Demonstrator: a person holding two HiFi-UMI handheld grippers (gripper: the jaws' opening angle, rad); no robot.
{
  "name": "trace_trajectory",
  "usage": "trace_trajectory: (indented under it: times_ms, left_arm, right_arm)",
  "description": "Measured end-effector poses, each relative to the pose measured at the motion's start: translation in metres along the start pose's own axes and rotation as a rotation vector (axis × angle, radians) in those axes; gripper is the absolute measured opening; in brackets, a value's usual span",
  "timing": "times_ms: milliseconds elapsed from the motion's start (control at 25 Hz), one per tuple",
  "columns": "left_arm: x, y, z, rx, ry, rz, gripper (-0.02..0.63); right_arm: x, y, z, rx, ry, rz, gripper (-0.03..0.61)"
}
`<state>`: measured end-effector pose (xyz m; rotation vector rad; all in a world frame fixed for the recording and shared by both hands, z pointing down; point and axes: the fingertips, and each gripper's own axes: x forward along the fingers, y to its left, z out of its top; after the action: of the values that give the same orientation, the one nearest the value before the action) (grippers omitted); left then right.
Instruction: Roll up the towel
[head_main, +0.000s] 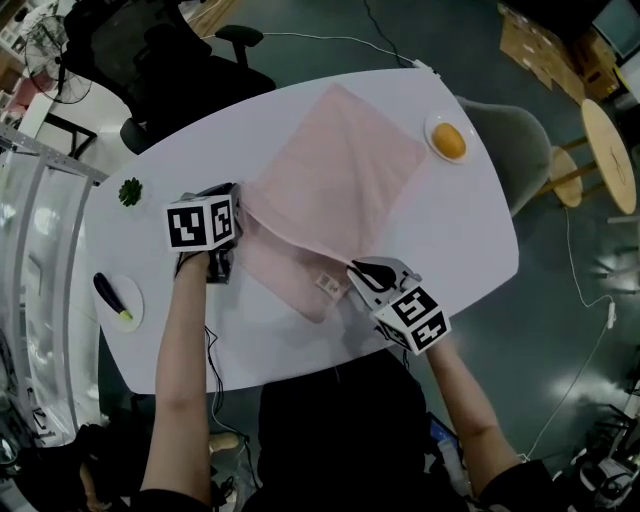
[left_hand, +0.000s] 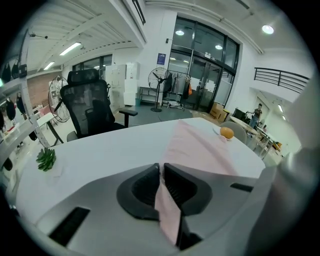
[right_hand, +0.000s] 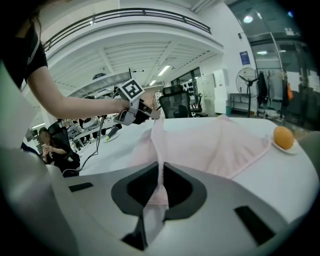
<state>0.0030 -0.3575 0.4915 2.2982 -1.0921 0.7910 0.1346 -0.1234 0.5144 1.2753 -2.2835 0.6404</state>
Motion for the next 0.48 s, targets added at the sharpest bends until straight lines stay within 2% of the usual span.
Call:
trace_trajectory:
  times_ms: [280, 480]
  left_arm:
    - [0.038, -0.015, 0.014, 0.017, 0.023, 0.022, 0.044]
    - [0.062, -0.020, 0.009, 0.006, 0.054, 0.046, 0.044]
  right_arm:
    - [0.007, -0.043, -0.008, 0.041, 0.014, -0.027, 0.035]
    - [0.013, -0.065, -0.019, 0.067, 0.041, -0.033, 0.035]
